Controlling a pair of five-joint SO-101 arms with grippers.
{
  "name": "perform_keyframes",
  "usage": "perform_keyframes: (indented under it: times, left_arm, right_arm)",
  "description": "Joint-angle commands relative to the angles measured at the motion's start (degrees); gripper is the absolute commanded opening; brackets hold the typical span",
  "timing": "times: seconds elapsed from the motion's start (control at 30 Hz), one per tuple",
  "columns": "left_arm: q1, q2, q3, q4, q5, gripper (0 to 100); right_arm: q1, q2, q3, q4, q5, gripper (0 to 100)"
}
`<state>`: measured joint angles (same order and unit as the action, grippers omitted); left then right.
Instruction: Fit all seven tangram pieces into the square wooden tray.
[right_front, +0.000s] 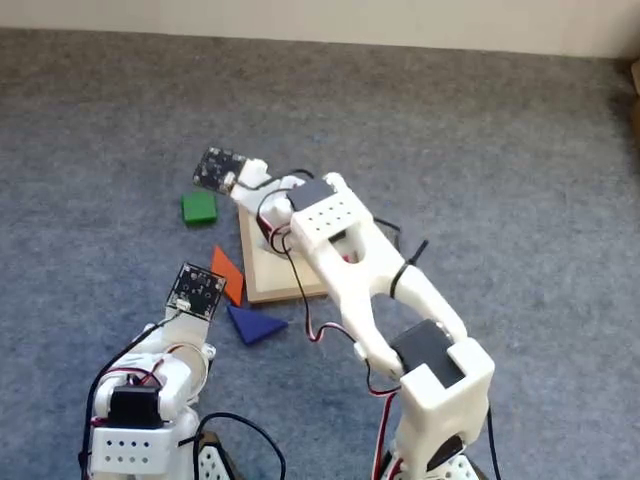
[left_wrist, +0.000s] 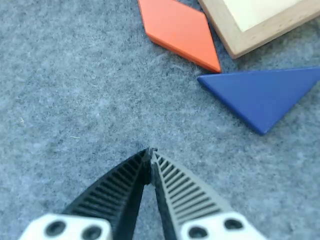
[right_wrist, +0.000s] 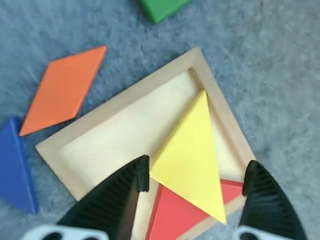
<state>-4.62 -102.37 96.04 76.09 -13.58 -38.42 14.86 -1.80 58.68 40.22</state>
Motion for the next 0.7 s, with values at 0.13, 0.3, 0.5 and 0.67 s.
perform_keyframes:
  times: [0.13,0.3,0.5,0.67]
  left_arm:
    - [-0.57,-1.54,1.10,0.35,-0.62,1]
    - [-0.57,-1.54,1.10,0.35,-0.62,1]
    - [-0.57,-1.54,1.10,0.35,-0.62,1]
    - [-0.57,-1.54,1.10,0.35,-0.62,1]
  right_arm:
    - [0.84,-1.54,-11.91,7.52,-10.64,26.9]
    - [3.65,-1.54,-13.67,13.85,-24.00,8.9]
    - [9.45,-1.19,-13.23,16.22,-38.24,0.9]
    - [13.23,-0.48,-13.14,15.69,-44.75,0.8]
